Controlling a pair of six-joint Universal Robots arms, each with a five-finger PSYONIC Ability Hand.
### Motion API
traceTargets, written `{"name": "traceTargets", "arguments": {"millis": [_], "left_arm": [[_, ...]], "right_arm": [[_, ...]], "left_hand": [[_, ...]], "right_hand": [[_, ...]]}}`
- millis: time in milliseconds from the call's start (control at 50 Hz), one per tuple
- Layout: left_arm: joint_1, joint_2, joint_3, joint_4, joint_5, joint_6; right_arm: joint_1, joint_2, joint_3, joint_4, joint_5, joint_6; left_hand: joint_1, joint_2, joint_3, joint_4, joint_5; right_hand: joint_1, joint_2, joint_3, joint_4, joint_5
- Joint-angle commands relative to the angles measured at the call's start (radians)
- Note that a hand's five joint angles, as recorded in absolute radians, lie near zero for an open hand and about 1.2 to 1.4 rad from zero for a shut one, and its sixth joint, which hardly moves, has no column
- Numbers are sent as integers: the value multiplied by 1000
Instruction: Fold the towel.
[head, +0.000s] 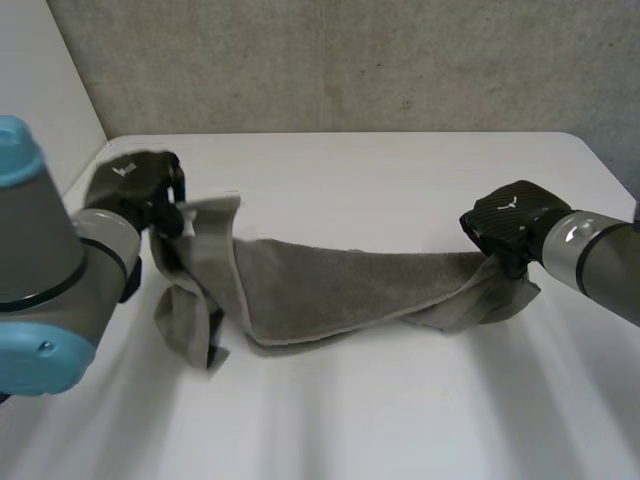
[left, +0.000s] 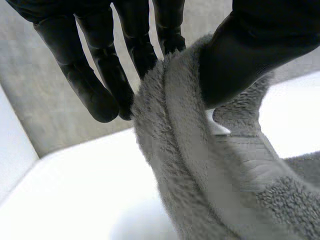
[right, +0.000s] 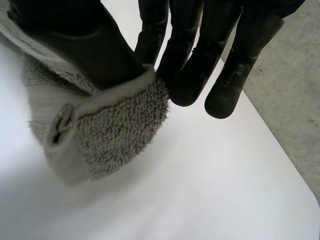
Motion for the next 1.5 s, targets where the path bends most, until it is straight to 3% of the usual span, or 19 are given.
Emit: {"name": "traceTargets", "arguments": {"millis": [20,40,80,140,180,220,340,560,680,780,880,900,940,1060,1100,1120,1160,1340,1500], "left_arm": [[6,-150,257,-8,28,10],[8,-171,357,-1,30,7],[12,-185,468,9,30,2],[29,-193,674,88,28,-13],[42,-188,740,162,25,-41],[66,-171,766,301,25,-138],[103,-124,665,362,86,-313],[143,-93,214,384,252,-324],[153,-110,-65,518,327,-315],[160,-148,-217,610,410,-222],[210,-144,-361,630,530,43],[210,-144,-361,630,530,44],[235,-116,-410,631,570,181],[246,-38,-478,634,599,327],[239,-6,-507,642,614,376],[239,-6,-507,642,614,377],[230,20,-529,660,623,399],[223,50,-595,794,628,444],[193,28,-642,889,676,596]], "right_arm": [[41,146,-327,-167,91,64],[41,146,-328,-168,91,64],[66,154,-397,-495,123,141],[67,135,-371,-690,120,178],[70,50,-299,-1000,128,213],[69,7,-278,-1048,123,212],[63,-10,-239,-951,79,222],[55,-10,-43,-760,-90,215],[24,-16,142,-658,-137,212],[18,-7,279,-653,-154,198],[-5,-6,362,-653,-162,166],[-5,-6,362,-653,-162,166],[-35,-6,390,-651,-164,156],[-42,-9,398,-639,-161,156],[-42,-10,402,-641,-161,158],[-43,-10,405,-641,-159,161],[-43,-10,411,-641,-159,164],[-34,-6,428,-641,-159,169],[-34,-6,433,-641,-154,169]], "left_hand": [[-56,-95,-147,-114,-257],[-56,-95,-147,-114,-257],[-56,-95,-147,-114,-257],[-56,-95,-147,-114,-257],[-56,-95,-147,-114,-257],[-56,-95,-147,-114,-257],[-56,-95,-147,-114,-257],[-56,-95,-147,-114,-257],[-56,-95,-147,-114,-257],[-103,-142,-194,-160,-303],[-238,-277,-329,-295,-438],[-238,-277,-329,-295,-438],[-334,-373,-425,-392,-535],[-520,-559,-611,-577,-720],[-838,-877,-929,-895,-1038],[-840,-879,-931,-897,-1040],[-1202,-1241,-1293,-1260,-1403],[-1227,-1266,-1318,-1285,-1428],[-1192,-1231,-1283,-1250,-1392]], "right_hand": [[64,81,67,63,53],[64,81,67,63,53],[64,81,67,63,53],[64,81,67,63,53],[64,81,67,63,53],[64,81,67,63,53],[64,81,67,63,53],[64,81,67,63,53],[64,81,67,63,53],[64,81,67,63,53],[64,81,67,63,53],[64,81,67,63,53],[64,81,67,63,53],[64,81,67,63,53],[64,81,67,63,53],[64,81,67,63,53],[64,81,67,63,53],[64,81,67,63,53],[64,81,67,63,53]]}}
